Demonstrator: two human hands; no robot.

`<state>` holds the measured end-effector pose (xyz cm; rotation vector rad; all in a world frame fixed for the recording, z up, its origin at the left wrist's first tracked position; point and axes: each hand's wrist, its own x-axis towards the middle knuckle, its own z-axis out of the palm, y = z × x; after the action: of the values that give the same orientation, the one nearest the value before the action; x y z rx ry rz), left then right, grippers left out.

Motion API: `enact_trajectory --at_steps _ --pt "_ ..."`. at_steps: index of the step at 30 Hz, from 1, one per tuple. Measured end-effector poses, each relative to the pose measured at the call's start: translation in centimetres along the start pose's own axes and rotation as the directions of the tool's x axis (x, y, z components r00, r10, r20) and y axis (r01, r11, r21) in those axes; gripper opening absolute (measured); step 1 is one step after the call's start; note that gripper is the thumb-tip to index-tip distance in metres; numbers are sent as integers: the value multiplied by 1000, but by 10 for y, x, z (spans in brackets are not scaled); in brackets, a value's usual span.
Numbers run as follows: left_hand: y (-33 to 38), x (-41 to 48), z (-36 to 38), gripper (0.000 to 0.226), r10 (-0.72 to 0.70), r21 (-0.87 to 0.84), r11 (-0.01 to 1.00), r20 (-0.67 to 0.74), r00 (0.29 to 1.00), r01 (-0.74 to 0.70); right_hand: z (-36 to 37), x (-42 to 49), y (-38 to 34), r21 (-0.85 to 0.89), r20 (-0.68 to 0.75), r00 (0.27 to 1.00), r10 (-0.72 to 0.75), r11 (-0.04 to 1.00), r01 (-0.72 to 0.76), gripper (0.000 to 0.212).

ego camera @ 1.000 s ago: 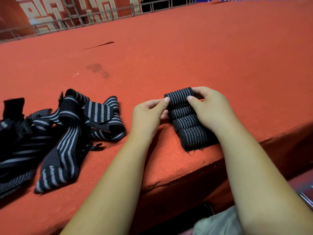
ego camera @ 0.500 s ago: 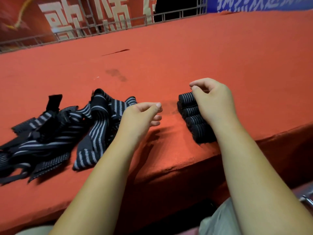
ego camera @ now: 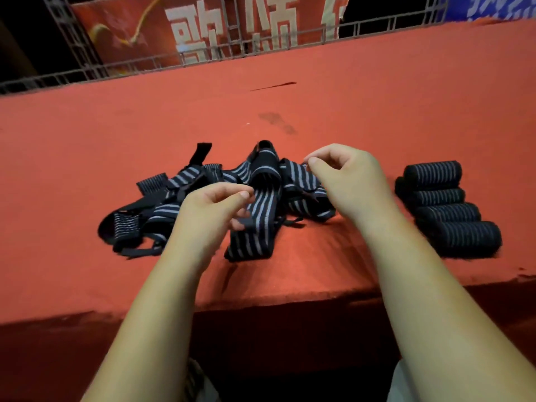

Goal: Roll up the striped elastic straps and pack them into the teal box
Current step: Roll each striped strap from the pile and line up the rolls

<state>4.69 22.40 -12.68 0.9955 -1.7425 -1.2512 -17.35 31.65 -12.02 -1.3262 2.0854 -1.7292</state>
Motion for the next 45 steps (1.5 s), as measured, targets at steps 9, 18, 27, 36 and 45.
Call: enact_trajectory --at_steps 9,18,27,36,45 --pt "-33 3 -90 13 62 181 983 -315 947 -4 73 -14 -25 12 178 982 -64 998 63 12" --pt "-51 -8 -140 17 22 404 914 -127 992 31 128 -33 -47 -46 386 918 -92 992 119 12" --pt "-80 -7 -141 15 203 722 655 114 972 -222 149 -45 -61 -214 576 812 -100 940 267 22" --pt "-60 -7 -129 5 214 261 945 -29 976 -199 148 -40 -50 -174 468 842 -268 906 385 15" --pt "-65 1 -123 48 222 389 896 26 975 -215 137 -42 -49 106 257 951 -170 983 147 14"
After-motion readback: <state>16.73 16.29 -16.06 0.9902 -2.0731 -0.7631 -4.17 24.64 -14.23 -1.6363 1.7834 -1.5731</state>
